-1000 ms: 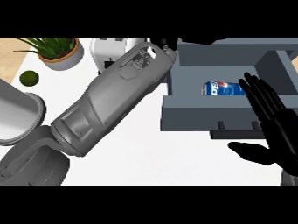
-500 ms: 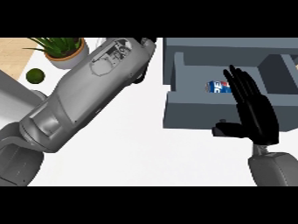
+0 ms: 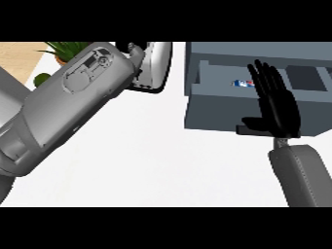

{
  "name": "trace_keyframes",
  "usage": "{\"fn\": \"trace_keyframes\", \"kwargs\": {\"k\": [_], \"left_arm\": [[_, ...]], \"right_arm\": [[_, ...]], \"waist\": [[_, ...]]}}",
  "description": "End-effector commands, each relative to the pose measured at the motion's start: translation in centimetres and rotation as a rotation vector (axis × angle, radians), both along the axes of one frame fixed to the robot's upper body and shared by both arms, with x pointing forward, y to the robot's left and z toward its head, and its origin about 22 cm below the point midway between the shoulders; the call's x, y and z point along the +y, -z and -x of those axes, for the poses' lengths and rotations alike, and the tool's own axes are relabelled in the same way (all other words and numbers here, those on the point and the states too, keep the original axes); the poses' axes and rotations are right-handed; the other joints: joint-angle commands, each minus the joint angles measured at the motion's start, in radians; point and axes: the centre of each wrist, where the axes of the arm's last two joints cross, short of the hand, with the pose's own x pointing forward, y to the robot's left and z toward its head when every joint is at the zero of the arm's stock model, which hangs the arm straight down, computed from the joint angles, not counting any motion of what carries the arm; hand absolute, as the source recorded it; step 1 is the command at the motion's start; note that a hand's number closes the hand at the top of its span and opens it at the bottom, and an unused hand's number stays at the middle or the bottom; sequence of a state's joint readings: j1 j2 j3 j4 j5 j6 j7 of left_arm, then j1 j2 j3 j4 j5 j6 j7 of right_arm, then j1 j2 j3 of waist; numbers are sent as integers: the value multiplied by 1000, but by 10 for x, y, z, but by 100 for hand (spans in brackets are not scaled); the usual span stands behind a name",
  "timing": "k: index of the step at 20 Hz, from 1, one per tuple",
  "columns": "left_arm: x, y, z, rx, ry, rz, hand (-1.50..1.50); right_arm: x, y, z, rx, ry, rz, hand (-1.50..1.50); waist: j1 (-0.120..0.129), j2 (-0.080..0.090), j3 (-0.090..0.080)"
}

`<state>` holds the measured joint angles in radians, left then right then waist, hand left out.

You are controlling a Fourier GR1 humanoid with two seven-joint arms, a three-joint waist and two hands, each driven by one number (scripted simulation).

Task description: Pick up the can, place it into the drawer and close the drawer

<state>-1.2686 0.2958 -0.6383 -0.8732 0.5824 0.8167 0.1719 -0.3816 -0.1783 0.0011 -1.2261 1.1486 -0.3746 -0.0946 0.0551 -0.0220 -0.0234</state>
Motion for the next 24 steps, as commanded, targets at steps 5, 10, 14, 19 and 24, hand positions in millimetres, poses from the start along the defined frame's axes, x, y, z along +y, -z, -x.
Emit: {"fn": "trace_keyframes", "kwargs": {"k": [5,10,14,19,24], "left_arm": [[19,-2,8,27,15,-9,-150],[45,12,15,54,-13,-9,-150],[57,13,23,40,11,-20,-150],[81,10,36,58,14,-33,-150],[74,38,44,47,1,-15,-150]], "right_arm": [[9,27,-33,40,58,15,-150],[12,13,-57,-32,76,-12,-150],[20,10,-74,-52,106,-7,-150],[20,-6,-94,-64,110,7,-150],[27,-16,-105,-115,122,9,-150]], "waist": [[19,34,26],[10,32,25],[28,37,25],[27,35,25],[35,48,26]]}}
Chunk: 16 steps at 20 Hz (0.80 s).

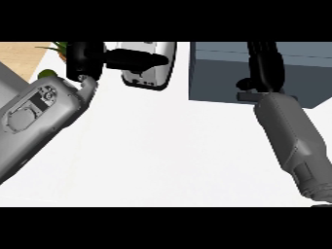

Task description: Pick up the can, place it into the drawer and close the drawer

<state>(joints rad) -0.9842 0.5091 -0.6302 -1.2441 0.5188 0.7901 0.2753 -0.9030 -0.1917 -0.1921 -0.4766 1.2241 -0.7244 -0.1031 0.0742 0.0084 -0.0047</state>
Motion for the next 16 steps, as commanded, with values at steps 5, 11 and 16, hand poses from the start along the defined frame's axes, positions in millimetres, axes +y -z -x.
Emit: {"fn": "trace_keyframes", "kwargs": {"k": [5,11,16], "left_arm": [[13,18,15,3,36,-12,-150],[6,21,19,-2,21,-7,-150],[13,19,21,-22,26,-6,-150]], "right_arm": [[15,-25,-20,4,-2,-25,-150],[43,-43,-29,-6,-10,-62,-150],[31,-54,-33,-21,-59,-136,-150]], "waist": [[20,19,7],[20,22,8],[30,29,10]]}}
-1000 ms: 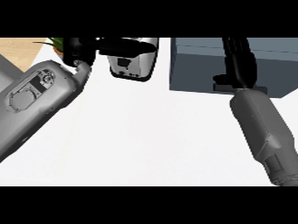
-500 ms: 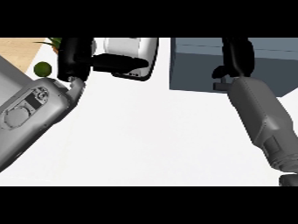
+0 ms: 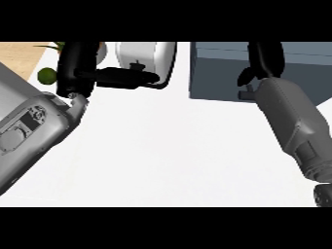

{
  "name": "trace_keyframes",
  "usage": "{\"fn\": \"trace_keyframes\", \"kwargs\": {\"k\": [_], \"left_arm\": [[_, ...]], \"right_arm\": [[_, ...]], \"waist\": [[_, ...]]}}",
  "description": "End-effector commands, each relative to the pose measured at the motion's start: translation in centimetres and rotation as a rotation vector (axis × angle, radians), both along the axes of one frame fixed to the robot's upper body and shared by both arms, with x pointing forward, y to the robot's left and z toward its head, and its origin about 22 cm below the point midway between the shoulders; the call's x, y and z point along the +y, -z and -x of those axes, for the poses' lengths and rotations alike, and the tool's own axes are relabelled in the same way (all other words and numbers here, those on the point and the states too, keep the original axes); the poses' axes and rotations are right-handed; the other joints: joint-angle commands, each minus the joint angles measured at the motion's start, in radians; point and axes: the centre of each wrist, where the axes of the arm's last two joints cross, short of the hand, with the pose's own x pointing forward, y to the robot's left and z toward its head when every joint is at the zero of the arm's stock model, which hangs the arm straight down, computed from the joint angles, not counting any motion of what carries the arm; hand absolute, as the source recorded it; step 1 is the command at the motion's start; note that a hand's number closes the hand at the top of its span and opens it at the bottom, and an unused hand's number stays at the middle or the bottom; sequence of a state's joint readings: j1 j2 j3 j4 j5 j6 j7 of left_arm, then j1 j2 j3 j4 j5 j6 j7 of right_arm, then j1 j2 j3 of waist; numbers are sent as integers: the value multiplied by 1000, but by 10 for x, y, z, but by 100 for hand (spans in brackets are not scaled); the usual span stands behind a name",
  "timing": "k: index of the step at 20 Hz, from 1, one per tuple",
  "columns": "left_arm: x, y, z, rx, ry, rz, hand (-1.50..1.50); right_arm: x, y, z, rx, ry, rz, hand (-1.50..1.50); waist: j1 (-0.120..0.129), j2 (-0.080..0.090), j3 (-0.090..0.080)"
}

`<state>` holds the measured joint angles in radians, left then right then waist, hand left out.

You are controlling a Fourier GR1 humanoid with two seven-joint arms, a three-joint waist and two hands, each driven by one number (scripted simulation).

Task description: Pick up the can, place it into the drawer and close the drawer

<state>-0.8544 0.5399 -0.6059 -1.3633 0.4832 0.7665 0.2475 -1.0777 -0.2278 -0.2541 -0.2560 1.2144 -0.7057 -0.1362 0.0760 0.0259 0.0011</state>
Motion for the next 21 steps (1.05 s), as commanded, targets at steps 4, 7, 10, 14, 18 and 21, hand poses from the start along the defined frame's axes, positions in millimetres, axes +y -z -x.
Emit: {"fn": "trace_keyframes", "kwargs": {"k": [4,7,10,14,18,21], "left_arm": [[4,17,10,12,-8,-9,-150],[8,21,8,13,-15,12,-150],[11,18,9,12,-14,-12,-150],[32,25,11,16,-36,-15,-150],[24,32,15,21,-44,13,-150],[30,34,17,29,-47,0,-150]], "right_arm": [[37,-24,-10,-93,-101,-294,-150],[45,-29,-11,-107,-128,-409,-150],[46,-31,-12,-111,-168,-497,-150],[52,-39,-14,-113,-224,-671,-150],[61,-42,-15,-79,-239,-803,-150],[59,-53,-18,-124,-259,-834,-150]], "waist": [[25,0,5],[16,4,4],[7,-2,4],[-4,-9,2],[-23,-10,0],[-27,-11,0]]}}
